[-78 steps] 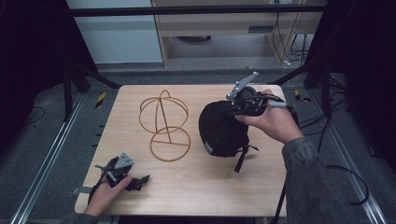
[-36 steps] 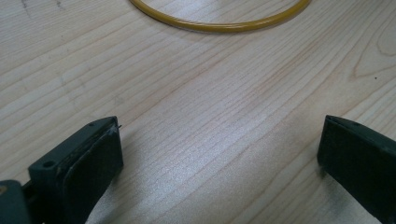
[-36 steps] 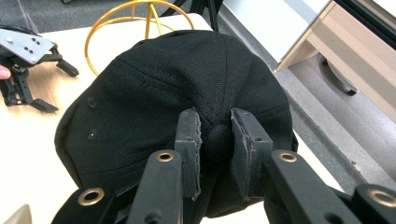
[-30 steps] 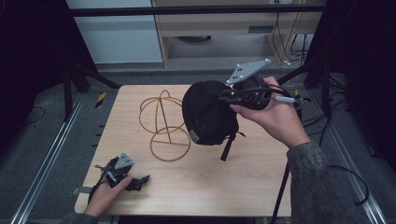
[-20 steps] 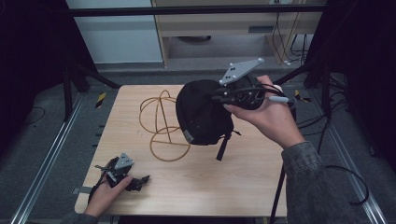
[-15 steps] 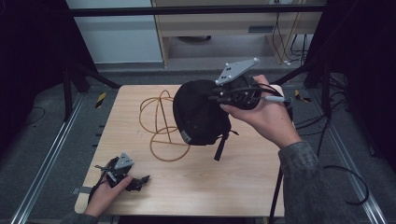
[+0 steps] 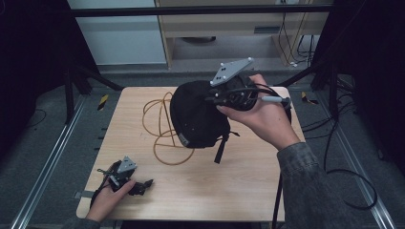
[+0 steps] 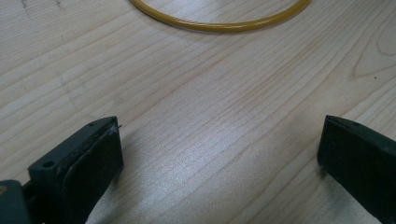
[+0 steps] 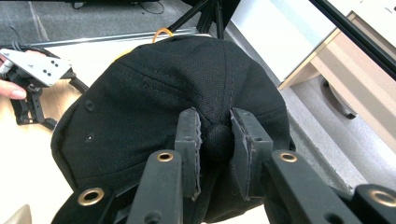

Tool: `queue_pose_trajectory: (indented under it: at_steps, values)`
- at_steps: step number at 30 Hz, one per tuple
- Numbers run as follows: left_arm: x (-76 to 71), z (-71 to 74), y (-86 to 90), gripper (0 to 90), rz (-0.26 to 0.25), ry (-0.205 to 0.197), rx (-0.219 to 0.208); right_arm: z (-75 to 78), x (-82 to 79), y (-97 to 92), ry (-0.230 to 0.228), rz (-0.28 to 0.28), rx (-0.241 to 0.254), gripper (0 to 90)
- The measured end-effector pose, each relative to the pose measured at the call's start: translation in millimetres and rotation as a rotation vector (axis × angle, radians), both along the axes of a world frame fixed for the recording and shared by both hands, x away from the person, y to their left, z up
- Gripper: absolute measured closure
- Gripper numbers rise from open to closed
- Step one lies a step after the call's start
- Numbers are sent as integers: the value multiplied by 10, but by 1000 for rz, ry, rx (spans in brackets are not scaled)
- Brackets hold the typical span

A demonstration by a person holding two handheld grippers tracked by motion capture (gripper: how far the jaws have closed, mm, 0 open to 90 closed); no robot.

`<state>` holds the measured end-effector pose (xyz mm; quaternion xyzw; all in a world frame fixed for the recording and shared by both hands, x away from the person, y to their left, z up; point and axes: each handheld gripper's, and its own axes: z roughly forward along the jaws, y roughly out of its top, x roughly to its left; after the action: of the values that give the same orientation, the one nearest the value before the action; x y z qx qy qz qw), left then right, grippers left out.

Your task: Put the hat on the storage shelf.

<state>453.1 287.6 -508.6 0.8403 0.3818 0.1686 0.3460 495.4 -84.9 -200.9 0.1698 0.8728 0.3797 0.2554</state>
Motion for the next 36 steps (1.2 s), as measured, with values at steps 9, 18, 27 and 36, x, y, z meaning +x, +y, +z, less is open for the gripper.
queue_pose_trajectory:
  at_steps: [9, 18, 27, 36]
  values:
    - [1, 1, 1, 0, -1, -1, 2, 46, 17, 122, -10, 19, -22, 734]
    - [0, 1, 1, 0, 0, -1, 2, 61, 84, 227, -9, 19, -37, 734]
    - [-1, 0, 0, 0, 0, -1, 3, 139, 221, 477, -11, 31, -55, 734]
    - [-1, 1, 2, 0, -2, 0, 4, 83, 326, 685, -14, 36, -76, 734]
